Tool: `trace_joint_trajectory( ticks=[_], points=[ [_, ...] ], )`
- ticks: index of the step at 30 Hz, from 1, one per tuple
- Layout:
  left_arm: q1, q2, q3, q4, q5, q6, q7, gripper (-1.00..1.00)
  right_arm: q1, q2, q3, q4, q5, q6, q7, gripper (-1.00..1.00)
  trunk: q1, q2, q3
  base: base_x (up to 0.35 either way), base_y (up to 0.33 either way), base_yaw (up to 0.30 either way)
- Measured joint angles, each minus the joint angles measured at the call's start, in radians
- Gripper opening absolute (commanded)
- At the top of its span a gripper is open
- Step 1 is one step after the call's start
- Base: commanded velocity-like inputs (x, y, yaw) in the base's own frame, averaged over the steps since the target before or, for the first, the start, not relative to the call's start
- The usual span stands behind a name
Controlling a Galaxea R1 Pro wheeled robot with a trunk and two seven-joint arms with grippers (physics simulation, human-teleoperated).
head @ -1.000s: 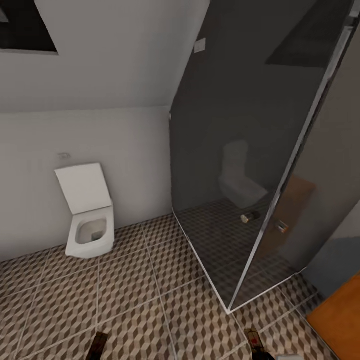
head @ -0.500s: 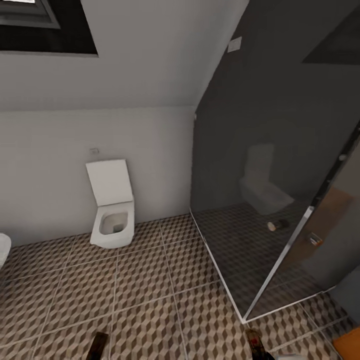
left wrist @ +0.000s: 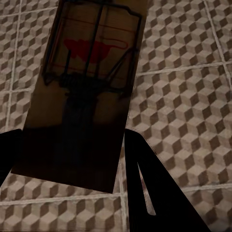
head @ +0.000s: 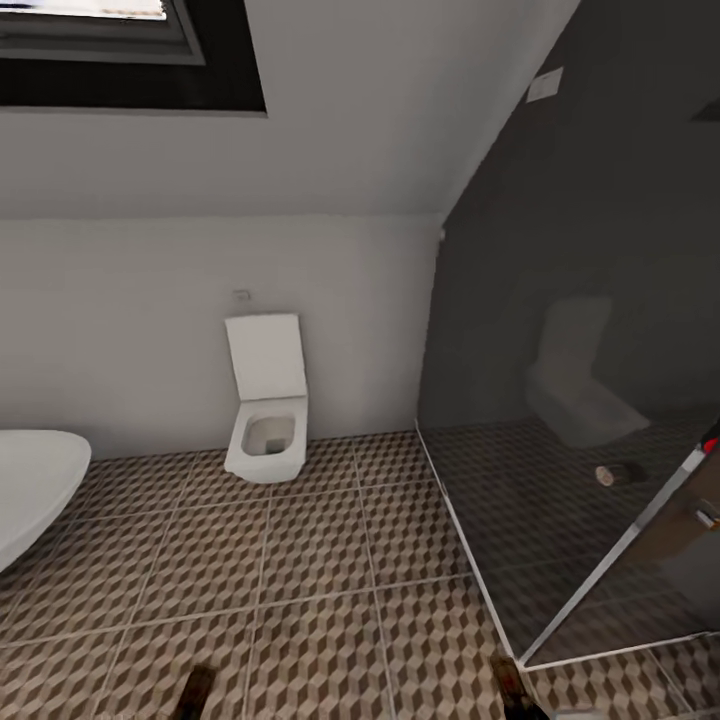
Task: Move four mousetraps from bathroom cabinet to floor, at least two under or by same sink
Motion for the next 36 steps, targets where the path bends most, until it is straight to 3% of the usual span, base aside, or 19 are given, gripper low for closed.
trace_joint_trajectory(
  ticks=[23, 36],
  points=[
    [0.000, 0.000, 0.000, 0.000, 0.000, 0.000, 0.000, -1.00, 0.000, 0.000, 0.000, 0.000, 0.000, 0.000, 0.000, -1.00, 0.000, 0.000, 0.000, 0.000, 0.000, 0.286],
    [0.000, 0.000, 0.000, 0.001, 0.000, 0.000, -0.002, -1.00, 0.000, 0.000, -0.001, -0.001, 0.000, 0.000, 0.000, -1.00, 0.000, 0.000, 0.000, 0.016, 0.168, 0.049]
  ],
)
